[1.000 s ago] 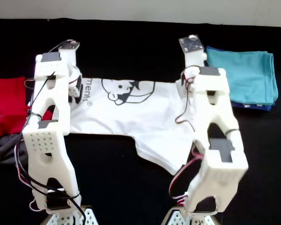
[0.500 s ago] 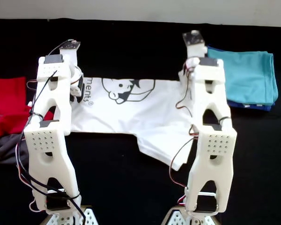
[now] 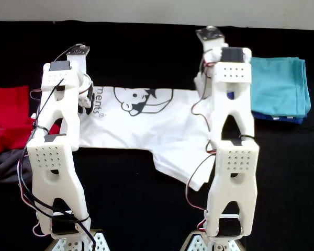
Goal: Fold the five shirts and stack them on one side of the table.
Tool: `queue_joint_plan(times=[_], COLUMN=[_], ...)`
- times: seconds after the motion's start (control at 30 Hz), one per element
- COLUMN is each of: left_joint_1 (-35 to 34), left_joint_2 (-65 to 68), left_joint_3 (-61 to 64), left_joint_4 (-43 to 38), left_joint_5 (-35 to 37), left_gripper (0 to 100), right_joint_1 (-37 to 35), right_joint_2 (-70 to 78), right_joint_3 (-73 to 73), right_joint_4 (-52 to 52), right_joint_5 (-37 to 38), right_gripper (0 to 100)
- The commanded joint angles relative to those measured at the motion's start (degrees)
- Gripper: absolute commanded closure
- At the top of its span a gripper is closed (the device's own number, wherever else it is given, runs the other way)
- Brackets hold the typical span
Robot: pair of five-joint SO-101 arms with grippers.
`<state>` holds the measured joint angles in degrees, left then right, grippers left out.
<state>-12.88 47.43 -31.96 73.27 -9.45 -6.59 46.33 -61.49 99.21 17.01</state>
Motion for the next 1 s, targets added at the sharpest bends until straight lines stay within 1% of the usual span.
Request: queue_joint_plan(times=[0.0,0.07,0.17,0.37,0.43,0.57,0.63,0.73,0.77,0.87,0.97], left_joint_1=[0.7,0.7,0.7,0.7,0.7,0.7,0.7,0.7,0.7,0.7,0.7], left_joint_2=[0.7,0.7,0.7,0.7,0.7,0.7,0.7,0.7,0.7,0.7,0.7], left_joint_3=[-0.4,-0.4,-0.4,-0.4,-0.4,-0.4,-0.4,-0.4,-0.4,-0.4,-0.4], left_joint_4=[-1.8,-1.8,-1.8,-1.8,-1.8,-1.8,-1.8,-1.8,-1.8,-1.8,-1.8], left_joint_5=[0.4,0.4,0.4,0.4,0.4,0.4,0.4,0.4,0.4,0.4,0.4], left_gripper=[91,91,91,91,91,91,91,91,91,91,91], right_joint_1=[-1.4,-2.3,-4.4,-11.4,-14.6,-23.3,-26.4,-27.6,-27.7,-27.9,-26.6], right_joint_2=[-2.6,-4.9,-11.4,-31.3,-37.3,-48.2,-51.3,-52.8,-52.8,-52.8,-52.6], right_joint_3=[-3.6,-2.3,5.9,37.3,49.3,71.5,80.0,88.0,89.6,93.5,96.9], right_joint_4=[2.0,2.1,2.1,0.7,-2.9,-12.4,-16.0,-18.9,-19.2,-21.8,-26.6], right_joint_5=[-0.1,-0.3,-0.3,0.0,0.4,4.2,5.2,5.5,5.5,7.1,9.6], right_gripper=[89.8,89.8,89.8,89.8,89.8,89.6,86.8,76.9,75.4,76.1,76.4])
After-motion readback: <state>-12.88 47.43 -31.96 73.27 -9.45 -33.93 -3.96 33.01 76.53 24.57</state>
